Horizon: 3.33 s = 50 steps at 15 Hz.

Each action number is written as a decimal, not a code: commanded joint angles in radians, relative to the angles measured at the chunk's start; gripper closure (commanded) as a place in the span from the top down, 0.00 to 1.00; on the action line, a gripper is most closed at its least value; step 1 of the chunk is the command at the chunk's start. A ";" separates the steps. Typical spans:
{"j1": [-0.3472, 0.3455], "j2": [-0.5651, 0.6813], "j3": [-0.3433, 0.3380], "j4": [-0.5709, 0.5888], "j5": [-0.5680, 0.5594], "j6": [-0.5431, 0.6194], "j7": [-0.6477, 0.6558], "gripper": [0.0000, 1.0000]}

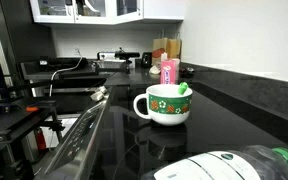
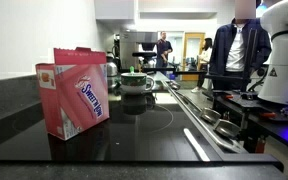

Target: Take the marker out of the mug and put it on the stovetop

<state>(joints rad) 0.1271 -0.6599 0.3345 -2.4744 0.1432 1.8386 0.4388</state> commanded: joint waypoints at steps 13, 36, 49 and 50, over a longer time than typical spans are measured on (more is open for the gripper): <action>-0.141 0.120 0.017 -0.030 -0.024 0.258 0.320 1.00; -0.194 0.888 -0.364 0.314 -0.378 0.590 0.999 0.61; -0.122 1.093 -0.470 0.519 -0.308 0.513 0.891 0.53; -0.114 1.101 -0.474 0.528 -0.316 0.508 0.897 0.54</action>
<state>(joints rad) -0.0235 0.4155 -0.1107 -1.9936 -0.1906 2.4055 1.3590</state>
